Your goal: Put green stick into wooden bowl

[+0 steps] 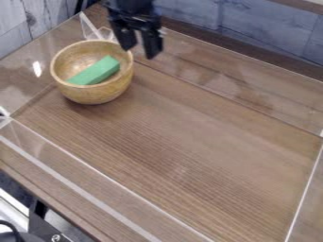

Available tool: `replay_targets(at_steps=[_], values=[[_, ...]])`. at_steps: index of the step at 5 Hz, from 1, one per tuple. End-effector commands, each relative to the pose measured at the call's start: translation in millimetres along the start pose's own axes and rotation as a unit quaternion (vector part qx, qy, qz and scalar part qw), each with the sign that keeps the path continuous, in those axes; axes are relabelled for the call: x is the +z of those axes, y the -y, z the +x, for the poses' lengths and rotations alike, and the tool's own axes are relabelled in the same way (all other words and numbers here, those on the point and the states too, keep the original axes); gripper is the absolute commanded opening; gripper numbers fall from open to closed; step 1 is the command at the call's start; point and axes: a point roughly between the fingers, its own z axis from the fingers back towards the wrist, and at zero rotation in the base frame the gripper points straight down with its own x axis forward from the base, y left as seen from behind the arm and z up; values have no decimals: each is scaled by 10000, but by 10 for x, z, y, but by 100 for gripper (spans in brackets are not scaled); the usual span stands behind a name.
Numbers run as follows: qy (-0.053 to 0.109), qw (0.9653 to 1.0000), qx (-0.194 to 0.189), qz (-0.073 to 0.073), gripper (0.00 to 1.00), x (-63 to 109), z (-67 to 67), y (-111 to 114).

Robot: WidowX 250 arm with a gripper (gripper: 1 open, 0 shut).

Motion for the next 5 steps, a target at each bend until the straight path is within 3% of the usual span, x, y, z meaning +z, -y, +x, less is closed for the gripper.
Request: replay_targets(at_steps=[1,2,4,5], values=[[450,9985,192,244,100,115,163,226],[525,9981,142,280,100,9,262,367],[718,9936,660,565,100,-42,226,110],[773,9933,616,605,100,-78,274,100]])
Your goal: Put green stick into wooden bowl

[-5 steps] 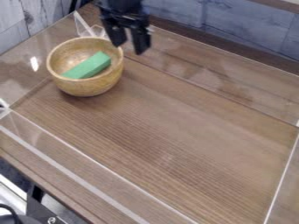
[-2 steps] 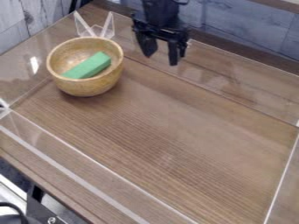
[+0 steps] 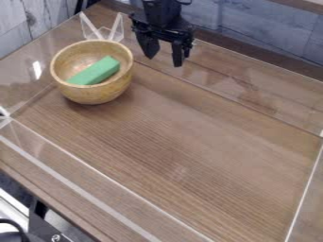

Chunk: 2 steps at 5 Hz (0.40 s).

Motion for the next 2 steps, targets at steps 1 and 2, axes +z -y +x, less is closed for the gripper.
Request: replay_targets(at_steps=[1,2], values=[[221,9997,-61,35,100,65,96,65],[235,9996,-169,25,100,133,124,-61]])
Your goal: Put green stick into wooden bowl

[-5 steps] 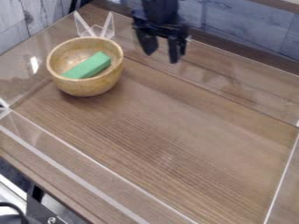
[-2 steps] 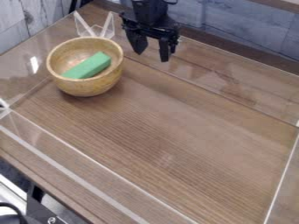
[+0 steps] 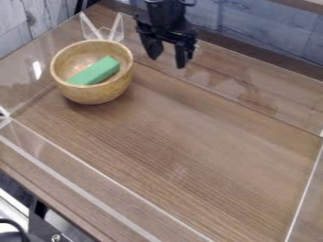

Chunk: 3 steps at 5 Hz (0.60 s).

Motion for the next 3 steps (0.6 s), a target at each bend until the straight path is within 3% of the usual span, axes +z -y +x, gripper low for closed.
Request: replay_targets(at_steps=[1,3], values=[[273,9995,-146,71,100,194,166,-154],[272,9995,-158,83,100,127,163,28]])
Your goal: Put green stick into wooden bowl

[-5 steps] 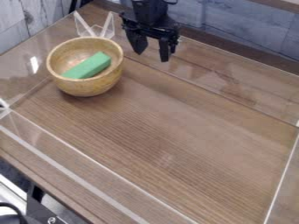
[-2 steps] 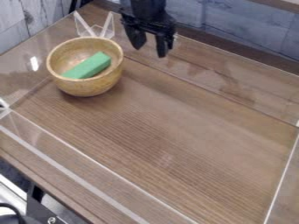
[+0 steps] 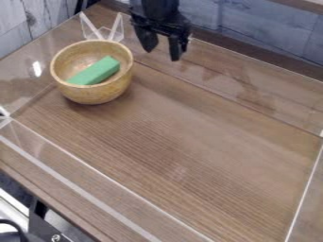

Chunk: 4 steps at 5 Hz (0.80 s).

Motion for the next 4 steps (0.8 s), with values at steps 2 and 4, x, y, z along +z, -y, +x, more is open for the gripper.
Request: replay_targets(at_steps=[2,4], values=[[217,9995,-207,21,100,238,95,22],[248,9991,-351,51,100,405,125,-64]])
